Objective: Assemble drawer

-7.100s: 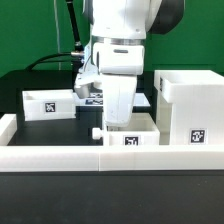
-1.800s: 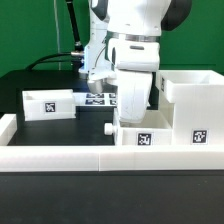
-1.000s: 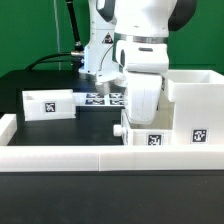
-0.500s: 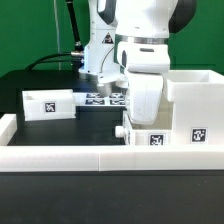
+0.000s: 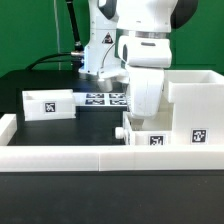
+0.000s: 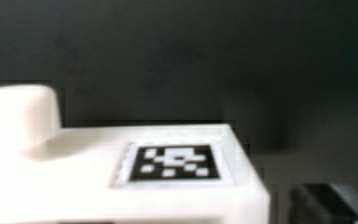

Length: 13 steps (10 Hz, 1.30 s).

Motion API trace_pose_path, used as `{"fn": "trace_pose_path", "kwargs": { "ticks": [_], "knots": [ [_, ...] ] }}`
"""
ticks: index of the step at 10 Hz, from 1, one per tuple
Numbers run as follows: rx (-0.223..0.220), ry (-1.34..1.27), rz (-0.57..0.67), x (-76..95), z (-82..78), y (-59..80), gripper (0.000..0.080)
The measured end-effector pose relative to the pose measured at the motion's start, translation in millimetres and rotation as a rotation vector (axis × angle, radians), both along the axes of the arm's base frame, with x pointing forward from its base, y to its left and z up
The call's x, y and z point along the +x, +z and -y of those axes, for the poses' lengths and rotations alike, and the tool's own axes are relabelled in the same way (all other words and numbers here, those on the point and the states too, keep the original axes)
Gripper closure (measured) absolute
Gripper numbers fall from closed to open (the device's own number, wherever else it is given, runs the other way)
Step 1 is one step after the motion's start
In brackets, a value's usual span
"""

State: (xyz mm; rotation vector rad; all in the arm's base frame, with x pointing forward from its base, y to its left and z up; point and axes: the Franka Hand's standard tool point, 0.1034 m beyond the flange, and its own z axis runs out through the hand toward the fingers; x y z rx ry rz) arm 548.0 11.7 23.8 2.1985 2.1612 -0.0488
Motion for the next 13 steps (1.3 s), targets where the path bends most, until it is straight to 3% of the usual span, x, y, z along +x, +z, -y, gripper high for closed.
{"fn": "trace_pose_path", "kwargs": {
  "ticks": [1,4,6,9,11,13],
  "knots": [
    [-0.003,-0.002,0.004,2.6,0.3,9.3,0.0194],
    [-0.013,-0.011,0.01,7.5,7.7,32.3,0.0152],
    [-0.02,-0.017,0.016,7.6,25.0,38.6,0.015],
    [-0.025,-0.009,0.004,0.7,55.6,31.4,0.015],
    [-0.02,0.003,0.004,0.5,56.4,28.8,0.015],
    [0.059,0.04,-0.011,6.0,86.2,17.3,0.015]
  ]
}}
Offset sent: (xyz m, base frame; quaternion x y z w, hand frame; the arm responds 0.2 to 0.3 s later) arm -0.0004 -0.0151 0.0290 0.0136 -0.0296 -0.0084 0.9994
